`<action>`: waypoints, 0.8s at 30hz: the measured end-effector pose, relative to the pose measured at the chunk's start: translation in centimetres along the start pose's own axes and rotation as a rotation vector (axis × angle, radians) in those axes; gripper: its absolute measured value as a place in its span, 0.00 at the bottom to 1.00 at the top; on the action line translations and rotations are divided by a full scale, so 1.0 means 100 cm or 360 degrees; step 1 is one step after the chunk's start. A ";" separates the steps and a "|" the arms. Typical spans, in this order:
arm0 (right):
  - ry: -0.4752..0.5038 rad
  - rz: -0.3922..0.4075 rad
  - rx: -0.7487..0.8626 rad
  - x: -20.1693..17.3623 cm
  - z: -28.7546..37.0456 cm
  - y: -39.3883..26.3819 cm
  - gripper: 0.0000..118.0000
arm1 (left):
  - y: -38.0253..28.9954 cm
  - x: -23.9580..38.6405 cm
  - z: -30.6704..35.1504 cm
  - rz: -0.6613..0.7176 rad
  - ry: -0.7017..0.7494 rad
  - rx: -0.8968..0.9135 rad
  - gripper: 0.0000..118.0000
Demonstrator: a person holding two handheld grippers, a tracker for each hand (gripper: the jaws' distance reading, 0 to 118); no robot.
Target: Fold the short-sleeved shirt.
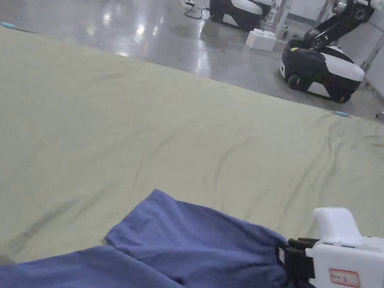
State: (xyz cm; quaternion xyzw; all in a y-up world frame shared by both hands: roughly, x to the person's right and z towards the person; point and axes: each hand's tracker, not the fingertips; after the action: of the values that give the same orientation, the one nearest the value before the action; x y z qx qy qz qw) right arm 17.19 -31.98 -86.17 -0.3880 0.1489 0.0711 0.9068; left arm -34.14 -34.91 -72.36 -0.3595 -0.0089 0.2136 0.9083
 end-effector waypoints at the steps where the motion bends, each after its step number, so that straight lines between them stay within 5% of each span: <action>1: -0.0042 0.0016 0.0084 0.003 0.022 0.005 0.07 | 0.013 0.005 0.011 -0.0036 -0.0021 0.0057 0.02; 8: -0.0054 -0.0142 0.0587 0.040 0.160 0.041 0.07 | 0.107 0.062 0.084 -0.0316 -0.0211 0.0456 0.02; 13: -0.0214 -0.0101 0.0813 0.057 0.222 0.077 0.07 | 0.190 0.092 0.116 -0.0396 -0.0251 0.0691 0.02; 20: -0.0170 -0.0302 0.0948 0.096 0.230 0.172 0.07 | 0.323 0.137 0.119 -0.0413 -0.0067 0.0846 0.02; 24: -0.0232 -0.0316 0.0966 0.103 0.209 0.236 0.07 | 0.372 0.165 0.106 -0.0431 0.0027 0.0901 0.02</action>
State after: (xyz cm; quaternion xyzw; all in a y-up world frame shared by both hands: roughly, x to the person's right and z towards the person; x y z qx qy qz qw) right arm 25.65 -0.39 -91.95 -0.1066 0.0595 -0.0377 0.9918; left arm -35.12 2.71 -91.20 -0.0898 0.0108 0.0818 0.9925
